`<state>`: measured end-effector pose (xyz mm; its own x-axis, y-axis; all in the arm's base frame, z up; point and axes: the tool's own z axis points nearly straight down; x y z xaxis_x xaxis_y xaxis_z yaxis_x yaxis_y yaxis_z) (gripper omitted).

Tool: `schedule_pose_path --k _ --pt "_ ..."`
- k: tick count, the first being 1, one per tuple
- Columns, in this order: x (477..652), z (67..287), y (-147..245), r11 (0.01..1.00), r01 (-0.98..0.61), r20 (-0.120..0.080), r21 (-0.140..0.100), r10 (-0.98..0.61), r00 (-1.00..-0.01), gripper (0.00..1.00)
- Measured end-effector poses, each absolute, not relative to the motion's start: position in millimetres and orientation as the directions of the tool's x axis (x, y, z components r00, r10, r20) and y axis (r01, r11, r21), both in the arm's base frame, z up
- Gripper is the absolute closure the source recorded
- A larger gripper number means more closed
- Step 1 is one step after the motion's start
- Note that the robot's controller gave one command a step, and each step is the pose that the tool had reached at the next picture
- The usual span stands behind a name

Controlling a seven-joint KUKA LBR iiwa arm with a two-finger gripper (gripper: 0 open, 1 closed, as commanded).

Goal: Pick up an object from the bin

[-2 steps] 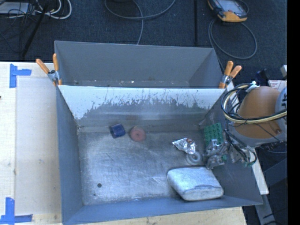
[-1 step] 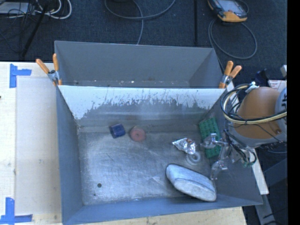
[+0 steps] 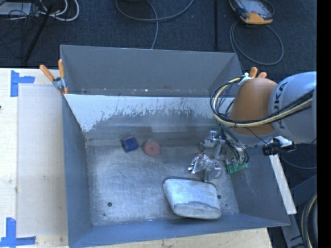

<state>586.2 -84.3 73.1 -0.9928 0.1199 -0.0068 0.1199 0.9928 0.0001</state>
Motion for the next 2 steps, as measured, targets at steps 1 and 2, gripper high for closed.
schedule_pose_path --k 1,2 --pt "587.4 75 -85 0.993 0.119 -0.011 0.000 0.119 -0.993 1.00" --pt "582.1 217 -78 1.000 0.031 -0.009 -0.001 0.031 -0.999 1.00"
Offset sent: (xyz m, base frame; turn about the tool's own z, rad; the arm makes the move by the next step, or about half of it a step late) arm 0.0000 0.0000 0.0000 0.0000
